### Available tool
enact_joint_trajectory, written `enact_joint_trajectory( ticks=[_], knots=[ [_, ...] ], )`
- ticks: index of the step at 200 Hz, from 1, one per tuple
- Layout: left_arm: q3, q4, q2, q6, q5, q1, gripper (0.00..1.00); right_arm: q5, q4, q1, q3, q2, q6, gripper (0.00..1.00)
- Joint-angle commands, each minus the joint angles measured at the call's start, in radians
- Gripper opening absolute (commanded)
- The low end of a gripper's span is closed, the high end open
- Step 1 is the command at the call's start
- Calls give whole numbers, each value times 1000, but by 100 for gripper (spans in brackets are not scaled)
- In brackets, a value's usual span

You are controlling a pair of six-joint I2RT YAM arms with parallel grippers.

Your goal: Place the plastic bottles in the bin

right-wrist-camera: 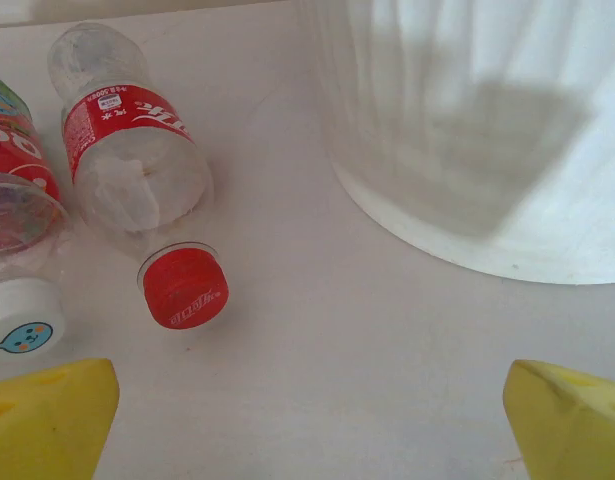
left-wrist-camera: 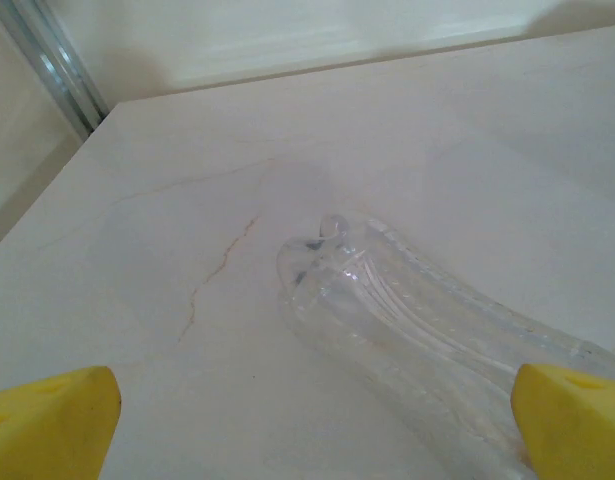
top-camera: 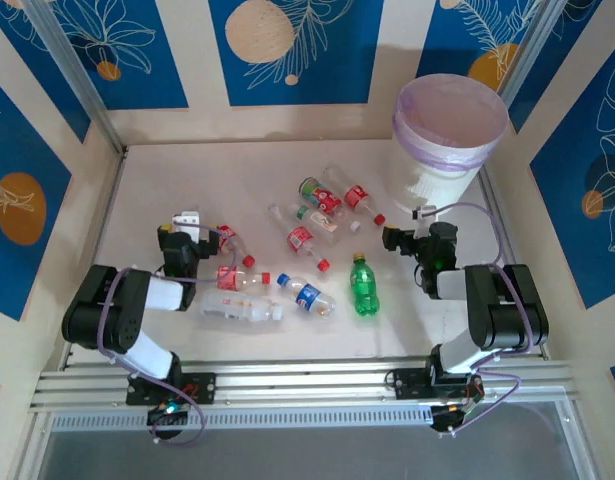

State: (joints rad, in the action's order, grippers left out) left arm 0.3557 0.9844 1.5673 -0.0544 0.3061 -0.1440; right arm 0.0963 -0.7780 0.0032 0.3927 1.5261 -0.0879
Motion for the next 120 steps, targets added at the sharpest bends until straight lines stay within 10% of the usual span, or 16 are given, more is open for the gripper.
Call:
enact_joint_trajectory(
  ticks=[1,120],
  knots=[
    [-8,25,5,8,-15,11,100,-13,-26,-4,25,-3,-12,99],
    [-3,16,7,11,-18,12,100,-19,-21,-6,28,-1,-16,99]
  ],
)
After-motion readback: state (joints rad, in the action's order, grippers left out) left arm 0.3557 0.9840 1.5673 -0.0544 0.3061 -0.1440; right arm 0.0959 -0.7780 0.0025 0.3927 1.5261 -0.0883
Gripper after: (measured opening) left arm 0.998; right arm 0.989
